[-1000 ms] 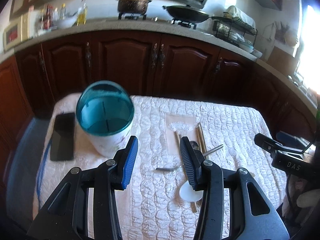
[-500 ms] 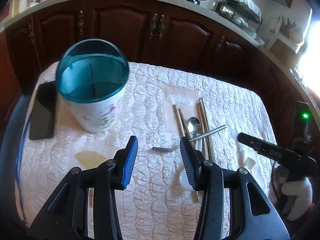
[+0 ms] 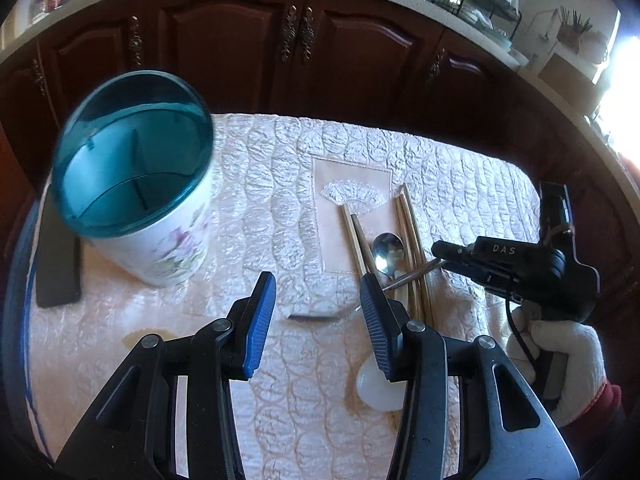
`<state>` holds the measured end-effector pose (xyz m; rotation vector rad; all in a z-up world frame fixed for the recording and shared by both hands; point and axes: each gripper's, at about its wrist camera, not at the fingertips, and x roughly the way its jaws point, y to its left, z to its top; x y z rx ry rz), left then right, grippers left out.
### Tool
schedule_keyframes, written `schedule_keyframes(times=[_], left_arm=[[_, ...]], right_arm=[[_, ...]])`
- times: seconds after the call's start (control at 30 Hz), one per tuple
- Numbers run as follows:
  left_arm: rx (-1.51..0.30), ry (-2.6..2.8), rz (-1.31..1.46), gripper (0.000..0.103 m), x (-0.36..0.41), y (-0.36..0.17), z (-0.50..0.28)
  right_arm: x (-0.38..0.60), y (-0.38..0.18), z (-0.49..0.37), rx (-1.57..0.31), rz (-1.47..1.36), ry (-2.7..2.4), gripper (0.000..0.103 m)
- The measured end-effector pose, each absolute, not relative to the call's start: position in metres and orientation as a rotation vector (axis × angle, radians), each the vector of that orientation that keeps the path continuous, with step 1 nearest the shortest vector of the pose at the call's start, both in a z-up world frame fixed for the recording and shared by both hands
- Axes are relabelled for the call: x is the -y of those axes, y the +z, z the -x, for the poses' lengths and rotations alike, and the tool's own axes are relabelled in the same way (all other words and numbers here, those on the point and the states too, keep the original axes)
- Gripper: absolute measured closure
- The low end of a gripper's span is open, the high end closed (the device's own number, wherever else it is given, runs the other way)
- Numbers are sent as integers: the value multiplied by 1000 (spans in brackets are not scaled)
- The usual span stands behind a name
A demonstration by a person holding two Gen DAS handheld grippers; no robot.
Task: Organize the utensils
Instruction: 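Grasp a light chopstick with the left tool while the right tool grasps a brown chopstick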
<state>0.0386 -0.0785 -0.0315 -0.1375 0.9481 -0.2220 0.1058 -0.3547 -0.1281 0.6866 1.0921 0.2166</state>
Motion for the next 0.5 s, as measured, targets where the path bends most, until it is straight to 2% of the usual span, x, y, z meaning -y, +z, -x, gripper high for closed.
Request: schedule_keyframes(times=[0.23,0.43,0.5], left_arm=[[-1053,-283,153,60,99,-53,-79],[-1165,-331,147,61,118,-80,-112],[-1195,-324,120,67,124,-89,-120]], right_arm=[[370,-94,-104,-1033,-673,371,85],[399,-78,-94,-1016,-669,403,87],[398,-84,-91,-1030,-683,405,87]])
